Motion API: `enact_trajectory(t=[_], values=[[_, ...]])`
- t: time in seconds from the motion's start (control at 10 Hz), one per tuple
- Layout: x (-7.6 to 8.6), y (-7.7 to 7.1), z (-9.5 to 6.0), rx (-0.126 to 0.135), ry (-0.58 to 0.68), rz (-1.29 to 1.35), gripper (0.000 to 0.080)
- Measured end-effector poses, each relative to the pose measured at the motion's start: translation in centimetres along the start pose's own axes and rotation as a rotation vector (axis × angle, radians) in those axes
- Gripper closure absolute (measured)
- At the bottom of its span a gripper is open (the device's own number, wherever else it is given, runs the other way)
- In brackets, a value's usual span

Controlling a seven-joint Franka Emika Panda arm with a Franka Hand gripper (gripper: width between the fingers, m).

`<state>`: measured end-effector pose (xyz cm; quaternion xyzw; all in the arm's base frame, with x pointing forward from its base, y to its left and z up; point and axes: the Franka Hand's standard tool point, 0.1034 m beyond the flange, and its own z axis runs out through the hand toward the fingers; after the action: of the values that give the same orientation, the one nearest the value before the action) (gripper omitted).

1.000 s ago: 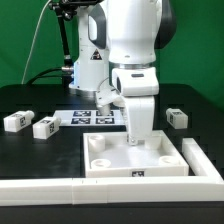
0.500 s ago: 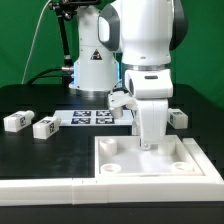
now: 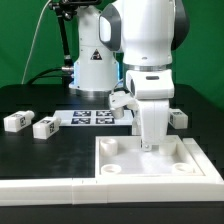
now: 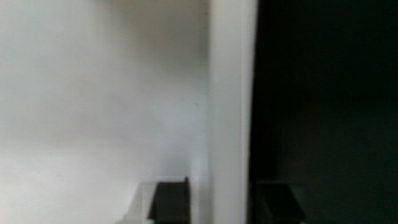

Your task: Assemble one leg

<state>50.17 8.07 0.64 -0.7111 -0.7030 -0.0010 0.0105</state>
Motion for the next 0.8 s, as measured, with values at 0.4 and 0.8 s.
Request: enact_trajectory(t=[0.4, 0.8], values=[[-0.02, 0.00, 0.00, 0.000, 0.000, 0.000, 0.0203], [-0.03, 0.00, 0.00, 0.000, 0.000, 0.001, 0.0153]])
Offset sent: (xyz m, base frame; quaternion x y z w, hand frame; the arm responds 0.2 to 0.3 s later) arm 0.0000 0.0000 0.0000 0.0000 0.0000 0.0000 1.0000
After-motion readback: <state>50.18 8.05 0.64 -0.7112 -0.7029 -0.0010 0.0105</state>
